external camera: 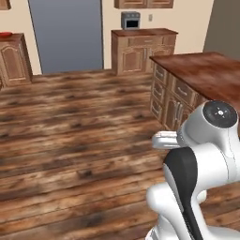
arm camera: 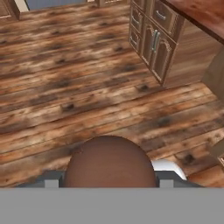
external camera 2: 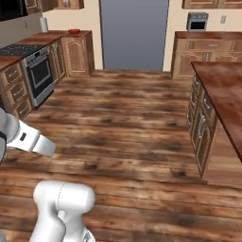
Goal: Pick the egg and butter from the fridge and place them by the bowl for mixing.
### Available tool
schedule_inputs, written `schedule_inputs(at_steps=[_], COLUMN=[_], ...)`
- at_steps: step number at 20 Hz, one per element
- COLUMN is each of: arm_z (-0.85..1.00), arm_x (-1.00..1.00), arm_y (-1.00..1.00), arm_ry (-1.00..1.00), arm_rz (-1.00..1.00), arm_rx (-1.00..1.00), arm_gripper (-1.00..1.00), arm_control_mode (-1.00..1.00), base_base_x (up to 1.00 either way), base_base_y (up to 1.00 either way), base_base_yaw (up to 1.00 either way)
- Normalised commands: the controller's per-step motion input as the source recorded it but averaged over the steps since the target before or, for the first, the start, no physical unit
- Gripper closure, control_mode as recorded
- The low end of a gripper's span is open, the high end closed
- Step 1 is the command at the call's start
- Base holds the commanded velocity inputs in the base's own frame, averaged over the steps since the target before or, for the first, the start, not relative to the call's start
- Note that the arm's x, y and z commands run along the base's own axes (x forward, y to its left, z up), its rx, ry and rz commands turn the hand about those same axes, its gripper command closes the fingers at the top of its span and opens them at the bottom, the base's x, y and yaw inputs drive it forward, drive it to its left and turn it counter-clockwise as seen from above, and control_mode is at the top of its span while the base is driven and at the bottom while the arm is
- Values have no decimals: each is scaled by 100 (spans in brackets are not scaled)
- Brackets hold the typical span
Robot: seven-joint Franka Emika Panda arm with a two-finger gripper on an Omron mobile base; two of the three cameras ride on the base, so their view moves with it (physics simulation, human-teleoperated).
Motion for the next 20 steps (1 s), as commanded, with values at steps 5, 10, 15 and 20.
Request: schedule_inputs(at_steps=[5,10,15,20], arm_z=[0,0,0,0], arm_x=[0,0,0,0], arm_y=[0,0,0,0], arm_ry=[0,0,0,0], arm_rz=[0,0,0,0], arm_rx=[0,0,0,0], arm_gripper=[100,100,100,100], arm_control_mode=[100,100,100,100], base_base_x=[100,100,100,100], base_base_y=[33,29,23,19], base_base_yaw=[12,11,11,10])
